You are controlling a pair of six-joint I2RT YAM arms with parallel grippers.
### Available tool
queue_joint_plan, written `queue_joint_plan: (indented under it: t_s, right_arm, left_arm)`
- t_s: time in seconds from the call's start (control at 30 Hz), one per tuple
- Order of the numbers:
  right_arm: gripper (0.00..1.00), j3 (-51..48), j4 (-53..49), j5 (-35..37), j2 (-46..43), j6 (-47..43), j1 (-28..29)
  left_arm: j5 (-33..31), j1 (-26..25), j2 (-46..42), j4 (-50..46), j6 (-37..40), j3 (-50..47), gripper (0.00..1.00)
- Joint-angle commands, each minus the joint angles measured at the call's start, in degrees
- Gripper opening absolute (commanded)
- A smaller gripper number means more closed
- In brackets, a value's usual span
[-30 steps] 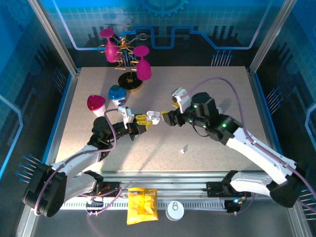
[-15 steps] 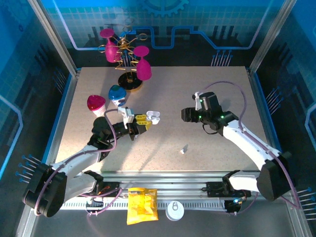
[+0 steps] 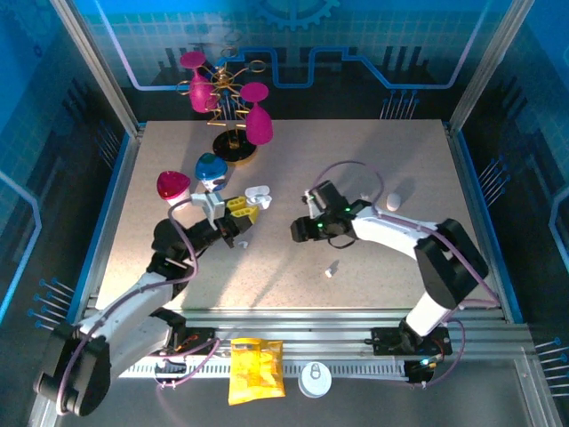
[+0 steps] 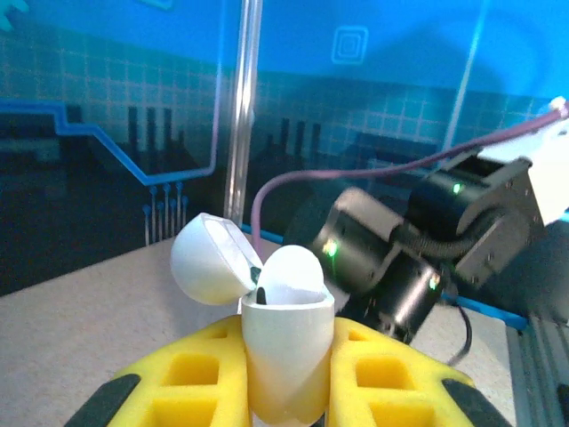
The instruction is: Insert wireless bluetooth earbuds into charging case
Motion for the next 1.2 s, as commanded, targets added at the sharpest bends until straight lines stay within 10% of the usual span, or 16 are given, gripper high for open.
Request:
queue_joint_plan:
  t_s: [0.0,1.17]
  right_arm:
    - [0.60,5.8,3.0,-1.7,4.7,2.7,3.8]
    - [0.36,31.0,-4.3,-2.0,30.3,10.0,14.1]
  left_arm:
    - [-2.0,0.6,-4.9,-5.2,1.3,1.3,0.05]
    - [-0.5,0.7,-11.7,-13.4,4.7,1.0,0.05]
